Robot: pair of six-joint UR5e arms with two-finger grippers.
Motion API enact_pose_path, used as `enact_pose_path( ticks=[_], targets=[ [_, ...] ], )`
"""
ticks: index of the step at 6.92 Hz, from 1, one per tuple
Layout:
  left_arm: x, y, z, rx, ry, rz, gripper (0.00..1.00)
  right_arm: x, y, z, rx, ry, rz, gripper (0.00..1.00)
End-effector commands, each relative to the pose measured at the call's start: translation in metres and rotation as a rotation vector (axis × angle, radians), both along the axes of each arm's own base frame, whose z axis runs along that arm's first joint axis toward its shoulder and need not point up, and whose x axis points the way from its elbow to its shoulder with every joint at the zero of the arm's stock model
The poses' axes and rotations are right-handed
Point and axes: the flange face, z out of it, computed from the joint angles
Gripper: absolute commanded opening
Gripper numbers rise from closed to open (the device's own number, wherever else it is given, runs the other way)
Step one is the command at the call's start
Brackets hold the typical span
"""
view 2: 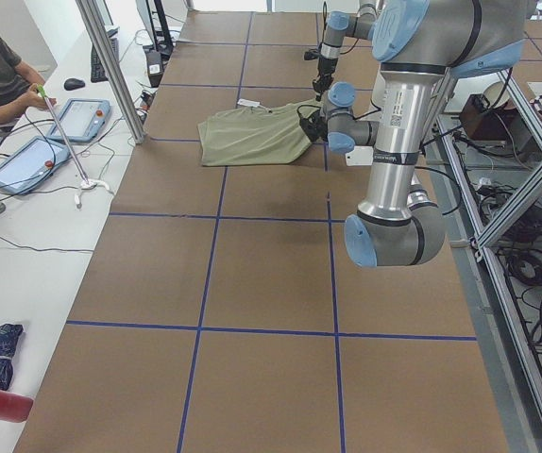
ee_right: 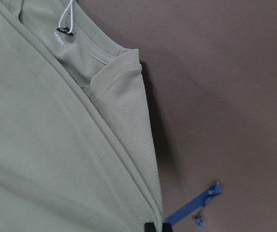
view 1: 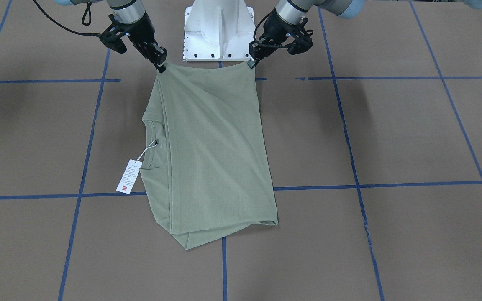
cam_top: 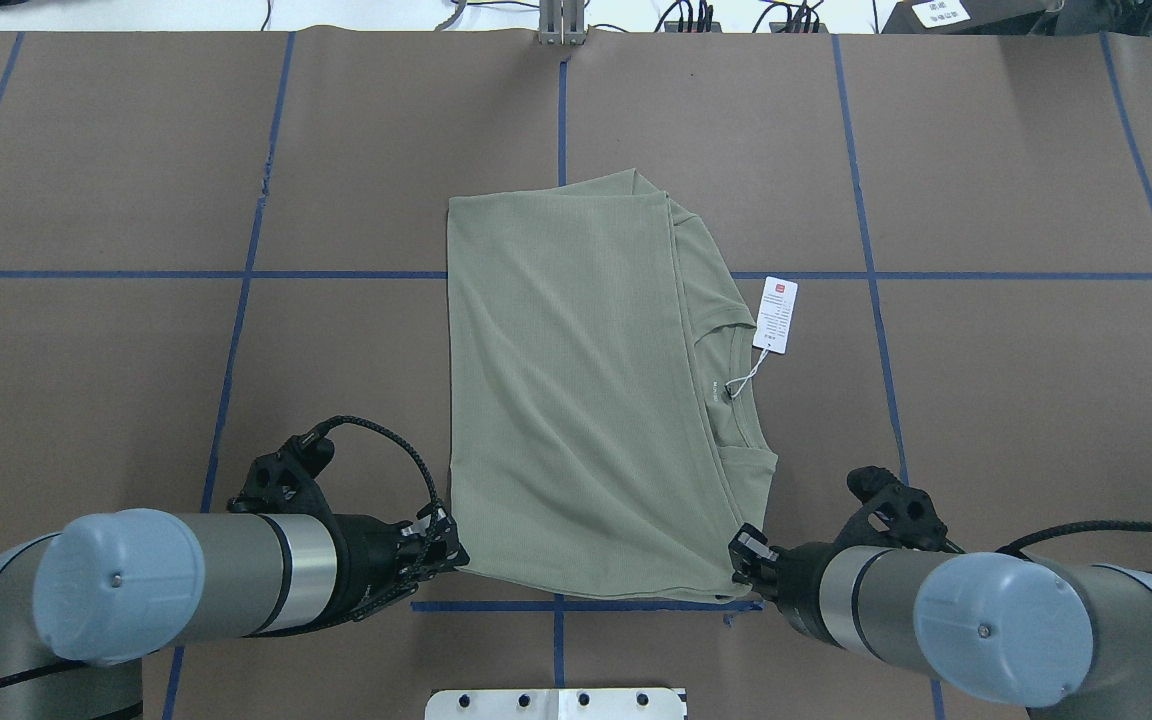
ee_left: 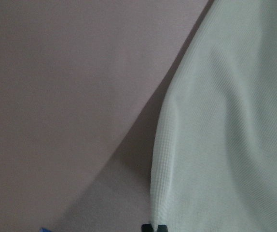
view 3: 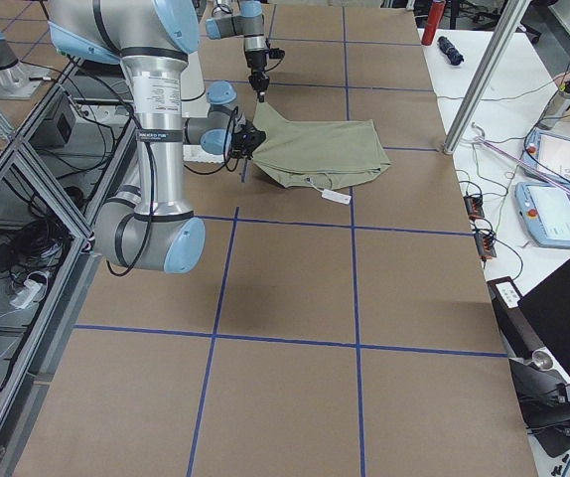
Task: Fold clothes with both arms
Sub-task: 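Grasp the near shirt corners with the left and right grippers, then lift the near edge with both grippers and fold it away from the robot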
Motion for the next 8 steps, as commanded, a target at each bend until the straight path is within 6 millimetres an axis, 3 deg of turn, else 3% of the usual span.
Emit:
enact_pose_path(
  ticks=[1,2,3,5,6,7,8],
  targets=[
    [-0.036,0.012,-0.029,-0.023,0.049,0.026,0.0,0.032,0.023,-0.029,-0.048,0.049,0.041,0.0],
    [-0.052,0.017,-0.032,-0.022,0.058,0.034,0.0,0.048,0.028,-0.042,-0.095,0.067,0.068,0.0],
    [-0.058,0.023,-0.037,-0.041,0.075,0.038,0.0,0.049,0.027,-0.044,-0.109,0.075,0.083,0.0],
    [-0.081,0.027,-0.065,-0.035,0.133,0.048,0.0,0.067,-0.019,-0.072,-0.103,0.004,0.181,0.0],
    [-0.068,0.014,-0.071,-0.029,0.076,0.023,0.0,0.067,-0.052,-0.086,-0.076,-0.011,0.185,0.0],
    [-0.061,-0.023,-0.075,0.003,0.036,-0.041,0.0,0.061,-0.092,-0.094,-0.042,-0.005,0.161,0.0],
    [-0.055,-0.051,-0.068,0.06,-0.011,-0.076,0.0,0.055,-0.128,-0.085,-0.02,0.034,0.146,0.0]
  ],
)
